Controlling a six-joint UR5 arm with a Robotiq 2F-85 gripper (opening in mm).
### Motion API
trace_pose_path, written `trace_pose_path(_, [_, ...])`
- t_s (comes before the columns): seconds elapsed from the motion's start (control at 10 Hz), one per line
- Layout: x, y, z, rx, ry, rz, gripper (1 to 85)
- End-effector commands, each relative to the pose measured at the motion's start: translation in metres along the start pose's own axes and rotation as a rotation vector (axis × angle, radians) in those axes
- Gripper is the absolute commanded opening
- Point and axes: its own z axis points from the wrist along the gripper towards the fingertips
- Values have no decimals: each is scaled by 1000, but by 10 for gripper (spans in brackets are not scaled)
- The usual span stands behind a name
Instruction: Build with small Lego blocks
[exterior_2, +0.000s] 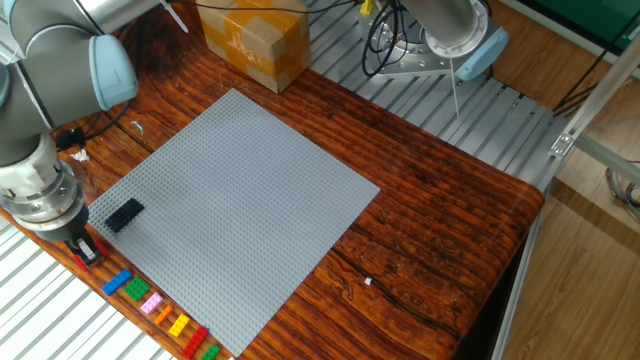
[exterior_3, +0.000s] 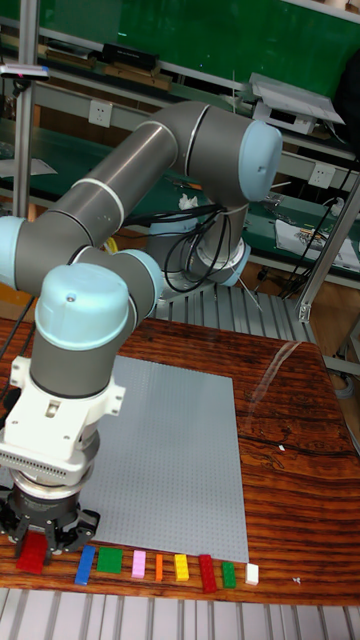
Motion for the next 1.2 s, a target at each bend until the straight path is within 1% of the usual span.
trace_pose_path(0.0, [8,6,-12,-3,15,35,10])
trace_pose_path(0.2, [24,7,-18,2,43,41,10])
trace_pose_path(0.3, [35,8,-19,4,65,32,10])
trace_pose_path(0.5, [47,14,-14,2,62,42,10])
trace_pose_path(0.6, [57,14,-12,2,78,31,10])
trace_pose_path(0.8, [72,10,-11,2,92,11,10])
trace_pose_path(0.9, [78,8,-11,5,96,0,10])
trace_pose_path(1.1, [84,8,-8,-3,93,-27,10])
